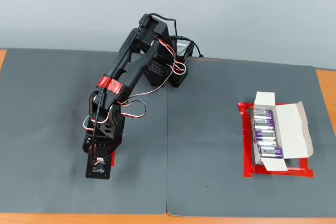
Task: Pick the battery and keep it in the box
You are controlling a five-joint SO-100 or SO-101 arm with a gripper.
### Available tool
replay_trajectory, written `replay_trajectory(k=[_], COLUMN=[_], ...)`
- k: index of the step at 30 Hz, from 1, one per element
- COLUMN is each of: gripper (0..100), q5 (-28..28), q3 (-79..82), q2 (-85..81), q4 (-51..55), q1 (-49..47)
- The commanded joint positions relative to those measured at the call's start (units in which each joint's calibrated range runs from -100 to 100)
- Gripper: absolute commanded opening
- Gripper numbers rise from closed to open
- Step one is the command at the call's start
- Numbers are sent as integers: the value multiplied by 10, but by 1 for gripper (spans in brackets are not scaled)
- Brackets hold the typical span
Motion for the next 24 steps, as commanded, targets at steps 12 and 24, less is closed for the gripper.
replay_trajectory(k=[12, 24], gripper=[2, 2], q5=[-2, -2], q3=[-14, -19], q2=[-2, -26], q4=[4, 7], q1=[2, 2])
